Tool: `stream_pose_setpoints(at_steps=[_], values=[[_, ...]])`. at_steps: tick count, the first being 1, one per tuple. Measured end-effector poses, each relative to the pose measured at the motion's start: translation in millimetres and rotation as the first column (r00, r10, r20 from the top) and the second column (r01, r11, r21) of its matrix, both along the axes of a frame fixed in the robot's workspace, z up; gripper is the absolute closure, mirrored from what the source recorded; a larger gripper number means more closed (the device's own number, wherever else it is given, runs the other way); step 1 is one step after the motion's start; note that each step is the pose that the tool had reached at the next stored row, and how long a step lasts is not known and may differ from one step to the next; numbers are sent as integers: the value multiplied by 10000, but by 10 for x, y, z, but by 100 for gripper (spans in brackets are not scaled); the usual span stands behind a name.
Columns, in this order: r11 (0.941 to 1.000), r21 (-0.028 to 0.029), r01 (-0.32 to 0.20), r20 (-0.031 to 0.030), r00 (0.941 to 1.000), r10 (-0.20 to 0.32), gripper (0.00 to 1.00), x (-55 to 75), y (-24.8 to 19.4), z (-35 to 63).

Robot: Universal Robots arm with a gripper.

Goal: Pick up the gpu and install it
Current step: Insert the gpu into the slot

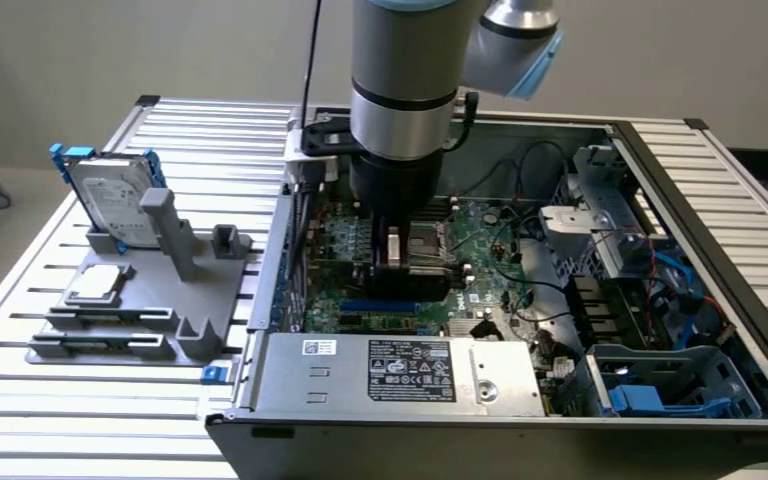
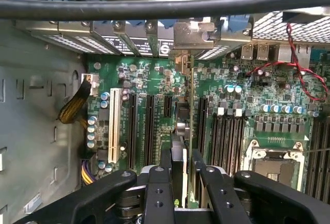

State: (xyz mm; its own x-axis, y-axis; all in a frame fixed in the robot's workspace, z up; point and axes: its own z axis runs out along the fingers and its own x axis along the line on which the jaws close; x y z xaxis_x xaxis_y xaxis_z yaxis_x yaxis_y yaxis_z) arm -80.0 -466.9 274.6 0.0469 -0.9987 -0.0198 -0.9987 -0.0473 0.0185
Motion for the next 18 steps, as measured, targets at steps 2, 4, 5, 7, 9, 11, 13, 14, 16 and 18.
stream_pose_setpoints(at_steps=[2, 4, 5, 7, 9, 11, 13, 14, 16, 18], values=[[10000, 0, 6, 0, 10000, -6, 74, 0, 0, -21], [10000, 2, 20, 1, 10000, -20, 74, -7, 0, -51], [10000, 2, 31, 2, 10000, -31, 74, -15, 0, -66], [10000, 3, 51, 1, 10000, -51, 74, -30, 0, -88], [10000, 2, 64, 0, 10000, -64, 74, -34, 0, -100], [10000, 2, 92, -2, 10000, -92, 74, -37, -1, -107], [9999, 2, 115, -27, 9999, -115, 74, -37, 0, -107], [9999, 6, 124, -66, 9999, -124, 74, -37, 0, -108], [9999, 7, 128, -195, 9997, -128, 74, -35, 0, -109], [9999, 4, 127, -333, 9994, -127, 74, -28, 1, -108]])
